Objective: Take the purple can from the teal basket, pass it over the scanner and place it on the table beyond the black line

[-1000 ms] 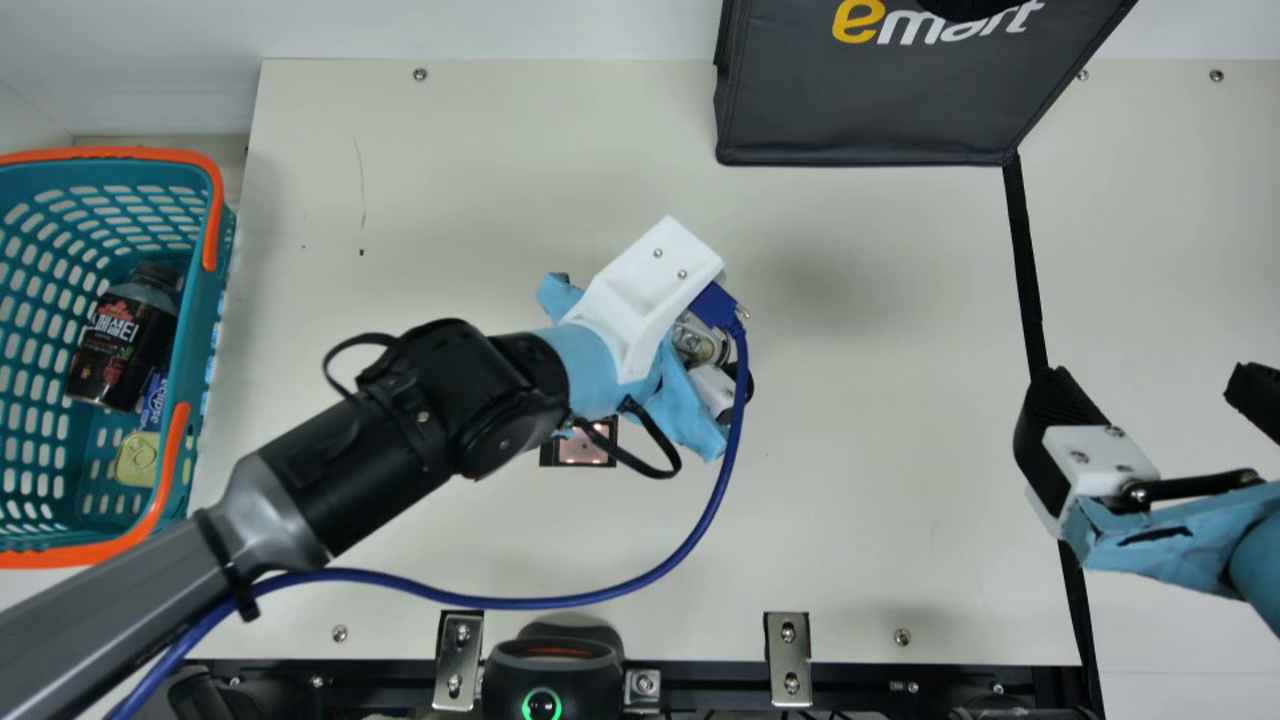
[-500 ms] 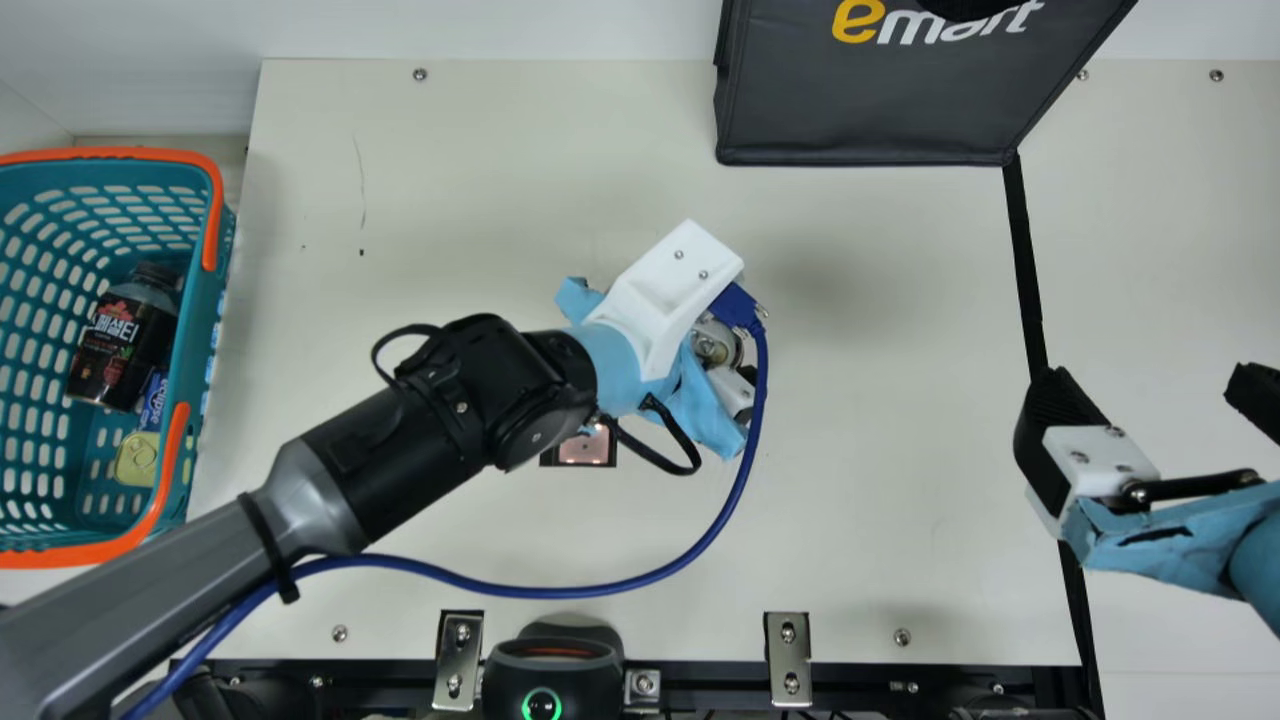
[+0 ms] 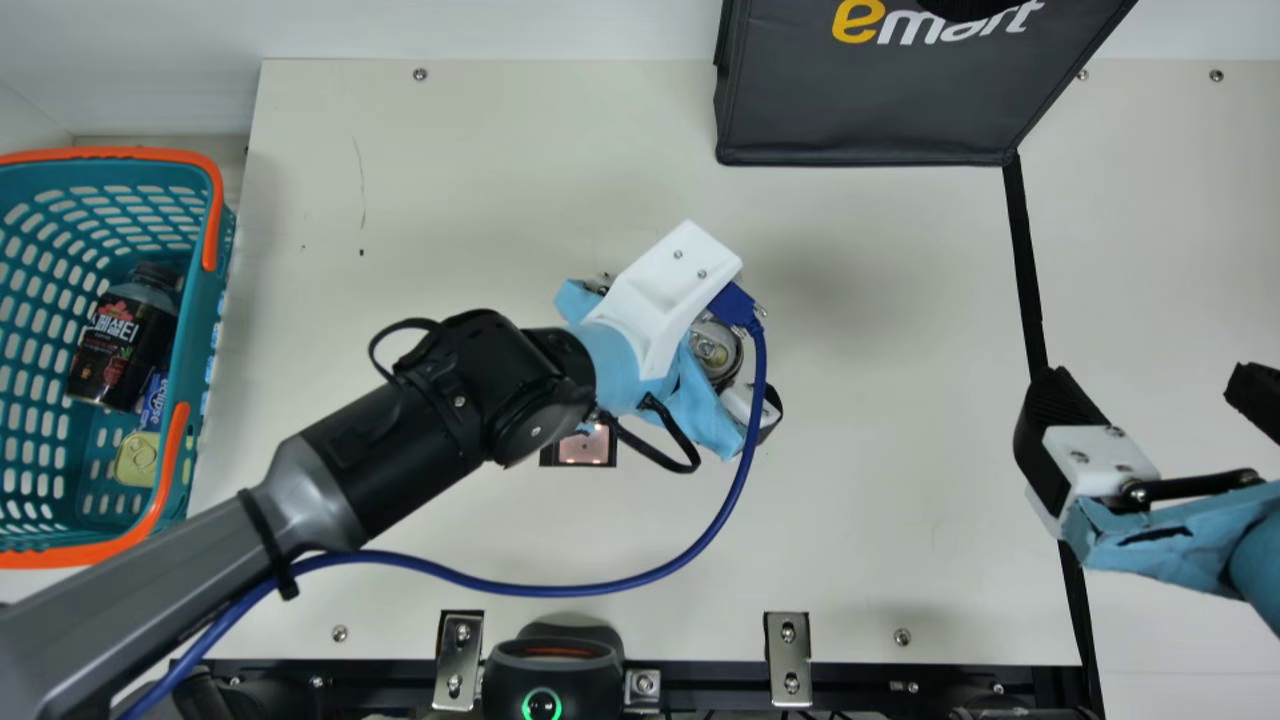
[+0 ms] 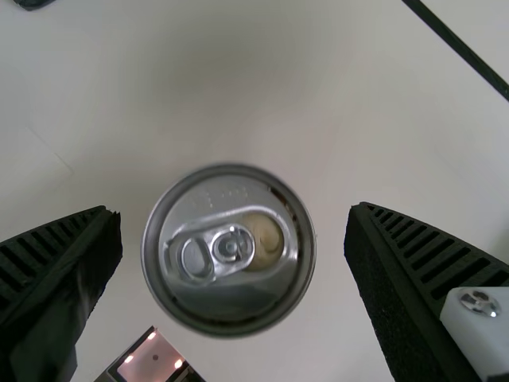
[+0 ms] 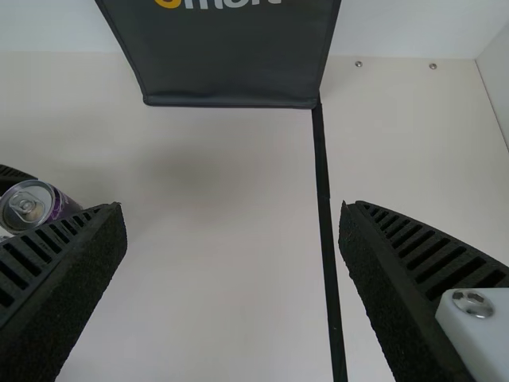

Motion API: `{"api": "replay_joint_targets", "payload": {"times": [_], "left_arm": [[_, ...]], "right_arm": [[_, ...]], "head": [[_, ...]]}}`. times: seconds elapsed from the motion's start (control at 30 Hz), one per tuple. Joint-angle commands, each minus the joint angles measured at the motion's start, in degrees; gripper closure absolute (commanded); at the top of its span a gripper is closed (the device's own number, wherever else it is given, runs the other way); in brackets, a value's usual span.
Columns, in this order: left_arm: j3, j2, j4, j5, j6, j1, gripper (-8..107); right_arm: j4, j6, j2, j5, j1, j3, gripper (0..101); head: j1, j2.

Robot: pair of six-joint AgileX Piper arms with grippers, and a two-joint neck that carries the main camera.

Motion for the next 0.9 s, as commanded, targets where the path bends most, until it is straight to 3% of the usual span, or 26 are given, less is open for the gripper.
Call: {"api": "replay_joint_targets", "payload": {"times": [0.0, 0.4, 0.87], "left_arm": [[0.8, -0.9, -0.4, 0.7, 1.2, 0.0, 9], [11.4, -10.7, 3.8, 4.8, 5.1, 2.1, 9], [21.5, -29.1, 13.6, 11.1, -7.6, 12.9, 9]], "right_arm": [[0.0, 0.0, 0.0, 0.0, 0.0, 0.0, 6], [0.0, 0.0, 0.0, 0.0, 0.0, 0.0, 6], [0.0, 0.0, 0.0, 0.0, 0.0, 0.0, 6]], "head": [[-1.7, 0.1], [-1.7, 0.1], [-1.7, 0.1]]}}
